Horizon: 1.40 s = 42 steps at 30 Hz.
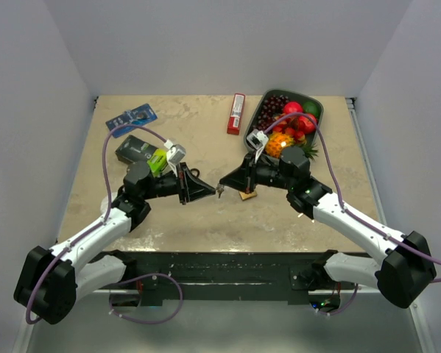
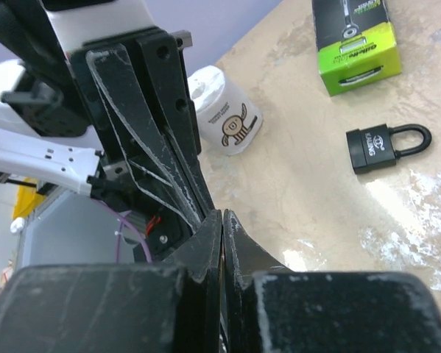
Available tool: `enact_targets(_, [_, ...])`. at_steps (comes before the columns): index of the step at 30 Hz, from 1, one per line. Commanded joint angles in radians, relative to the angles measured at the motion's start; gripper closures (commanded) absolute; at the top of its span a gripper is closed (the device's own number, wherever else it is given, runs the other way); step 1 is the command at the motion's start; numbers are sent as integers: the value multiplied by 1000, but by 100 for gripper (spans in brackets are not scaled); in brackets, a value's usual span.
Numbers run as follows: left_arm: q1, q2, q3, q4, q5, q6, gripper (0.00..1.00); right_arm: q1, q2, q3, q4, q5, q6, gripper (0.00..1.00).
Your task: Unlock with the key
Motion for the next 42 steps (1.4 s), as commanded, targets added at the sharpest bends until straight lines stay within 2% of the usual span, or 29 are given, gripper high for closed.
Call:
enact_targets(1, [1, -26, 112, -255, 34, 231, 100, -18, -17, 43, -69, -48, -80, 93])
enact_targets(2, [1, -26, 134, -313, 40, 276, 100, -21, -20, 49, -104, -55, -94, 82])
enact_targets(4, [1, -12, 210, -502, 78, 415, 100, -24, -17, 70, -142, -86, -138, 67])
enact_targets(5, [1, 8, 234, -556, 97, 459, 100, -24, -12, 79, -181, -97, -154, 55])
enact_targets(6, [0, 17, 281, -699, 109, 504, 100, -24, -8, 96, -202, -109, -172, 50])
enact_targets(8, [-3, 39, 336, -810, 123, 618, 100, -23, 5, 113, -247, -147, -223, 43])
enact_targets(10, [-13, 37, 343, -855, 141, 629, 100, -24, 25, 133, -301, -190, -261, 41])
enact_targets(13, [-20, 37, 361, -906, 166, 693, 100, -23, 31, 141, -336, -220, -293, 41])
enact_targets(19, [-46, 60, 407, -1009, 155, 744, 100, 0, 58, 159, -371, -267, -324, 48])
enact_targets(26, [-65, 76, 413, -1026, 164, 750, 100, 38, 88, 139, -313, -287, -297, 57])
enact_targets(42, [-72, 76, 416, -1032, 157, 755, 100, 75, 123, 146, -334, -299, -313, 66])
